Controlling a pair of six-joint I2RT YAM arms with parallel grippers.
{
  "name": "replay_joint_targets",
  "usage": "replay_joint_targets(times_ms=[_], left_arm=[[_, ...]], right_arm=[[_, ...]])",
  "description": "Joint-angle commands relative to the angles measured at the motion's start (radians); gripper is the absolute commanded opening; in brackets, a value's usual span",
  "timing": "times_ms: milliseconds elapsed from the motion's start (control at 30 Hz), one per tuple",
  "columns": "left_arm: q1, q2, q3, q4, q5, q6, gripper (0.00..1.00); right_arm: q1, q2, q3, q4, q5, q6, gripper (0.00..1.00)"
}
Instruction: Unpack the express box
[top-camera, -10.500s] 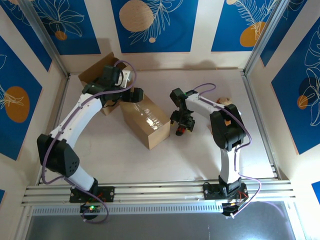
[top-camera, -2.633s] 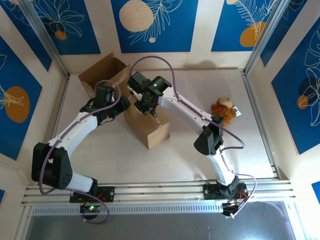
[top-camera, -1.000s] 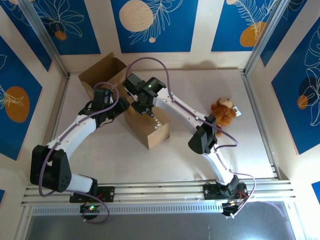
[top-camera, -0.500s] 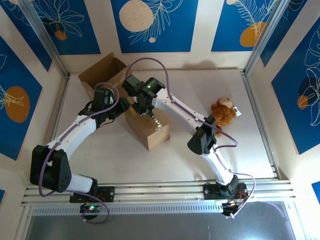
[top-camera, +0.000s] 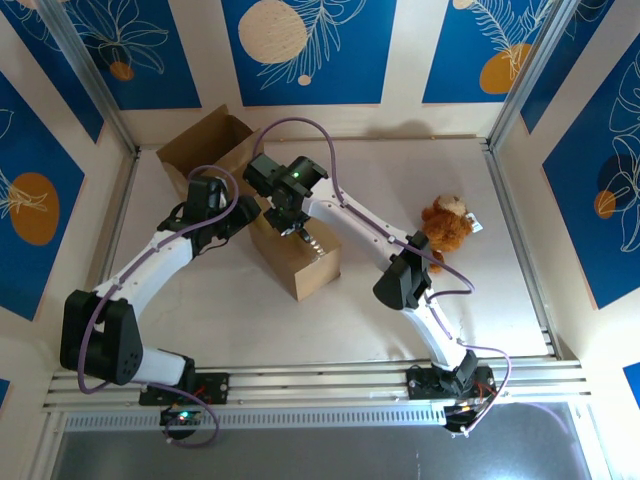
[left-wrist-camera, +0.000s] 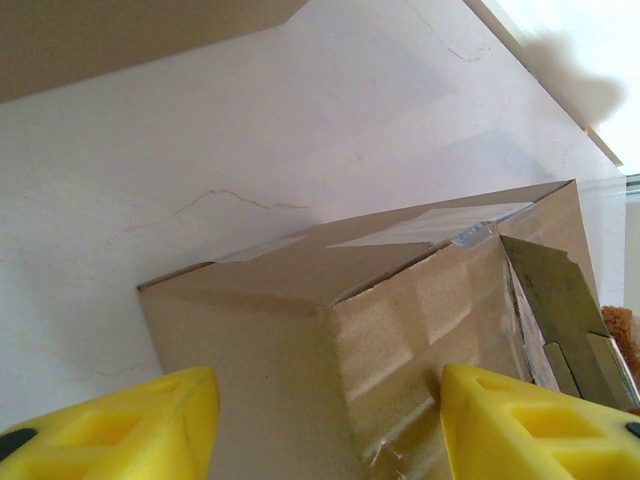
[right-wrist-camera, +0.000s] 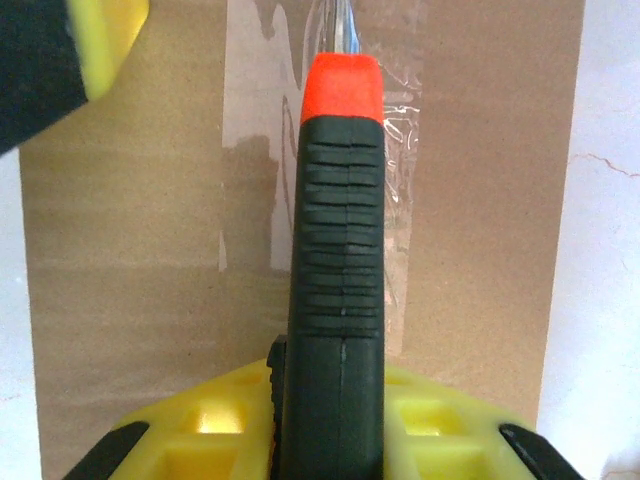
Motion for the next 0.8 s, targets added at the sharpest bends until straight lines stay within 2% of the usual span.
replay_joint_targets(times_ms=[0, 767], left_arm=[[0.017, -0.001, -0.029, -0.049, -0.011, -0.004, 0.59], [0.023, -0.006, -0.039, -0.041, -0.011, -0.009, 0.59]], right_arm=[[0.01, 0.03, 0.006, -0.148, -0.01, 0.025, 0.0], [0.021, 0.029, 0.015, -0.282, -0.077, 0.016, 0.0]])
